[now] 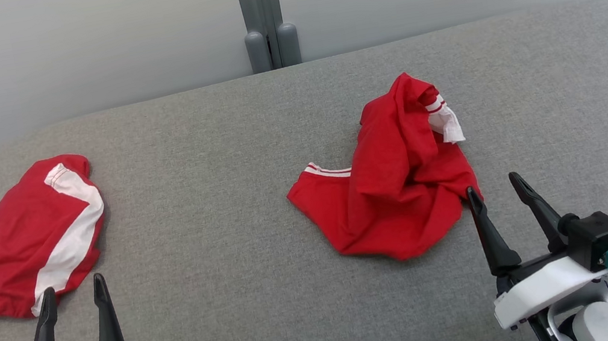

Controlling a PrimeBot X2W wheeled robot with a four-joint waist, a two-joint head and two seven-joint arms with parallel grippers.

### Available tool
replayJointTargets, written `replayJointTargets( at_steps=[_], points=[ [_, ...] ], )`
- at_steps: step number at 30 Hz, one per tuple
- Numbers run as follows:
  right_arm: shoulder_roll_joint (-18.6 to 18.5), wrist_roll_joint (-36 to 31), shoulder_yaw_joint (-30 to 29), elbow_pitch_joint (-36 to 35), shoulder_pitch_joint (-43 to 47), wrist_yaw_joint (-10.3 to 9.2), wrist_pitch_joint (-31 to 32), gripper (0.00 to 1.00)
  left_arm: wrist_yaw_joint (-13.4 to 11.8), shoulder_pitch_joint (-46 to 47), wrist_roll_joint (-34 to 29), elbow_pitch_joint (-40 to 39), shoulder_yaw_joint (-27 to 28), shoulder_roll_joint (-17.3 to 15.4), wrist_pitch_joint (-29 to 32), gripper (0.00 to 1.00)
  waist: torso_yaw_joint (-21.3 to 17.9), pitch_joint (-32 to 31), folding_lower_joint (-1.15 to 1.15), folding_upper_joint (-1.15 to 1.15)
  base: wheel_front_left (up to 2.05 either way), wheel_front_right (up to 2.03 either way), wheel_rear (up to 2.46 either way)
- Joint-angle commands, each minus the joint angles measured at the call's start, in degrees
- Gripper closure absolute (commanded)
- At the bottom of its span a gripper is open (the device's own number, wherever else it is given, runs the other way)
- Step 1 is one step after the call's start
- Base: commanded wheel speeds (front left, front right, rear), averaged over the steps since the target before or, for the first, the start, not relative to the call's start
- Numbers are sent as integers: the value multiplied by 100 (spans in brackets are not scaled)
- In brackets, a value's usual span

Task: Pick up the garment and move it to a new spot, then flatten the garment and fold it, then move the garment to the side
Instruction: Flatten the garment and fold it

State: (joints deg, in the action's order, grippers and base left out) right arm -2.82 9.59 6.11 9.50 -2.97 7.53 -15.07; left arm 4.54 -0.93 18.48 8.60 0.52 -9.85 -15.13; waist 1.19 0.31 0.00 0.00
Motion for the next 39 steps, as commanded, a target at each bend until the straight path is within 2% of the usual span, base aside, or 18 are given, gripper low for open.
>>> replayJointTargets(
  at_steps=[1,21,39],
  points=[
    [-12,-20,-9,13,-35,-8,-16,0,31,36,-21,8,51,19,-3,0,-1,0,0,0,0,0,0],
    [-13,-19,-10,31,-3,-8,-17,0,198,19,-210,70,272,179,-3,0,-27,-48,0,0,0,0,0],
    [-13,14,-7,41,15,-8,-16,0,246,6,-301,53,345,233,-3,0,-58,-59,0,0,0,0,0]
  ],
)
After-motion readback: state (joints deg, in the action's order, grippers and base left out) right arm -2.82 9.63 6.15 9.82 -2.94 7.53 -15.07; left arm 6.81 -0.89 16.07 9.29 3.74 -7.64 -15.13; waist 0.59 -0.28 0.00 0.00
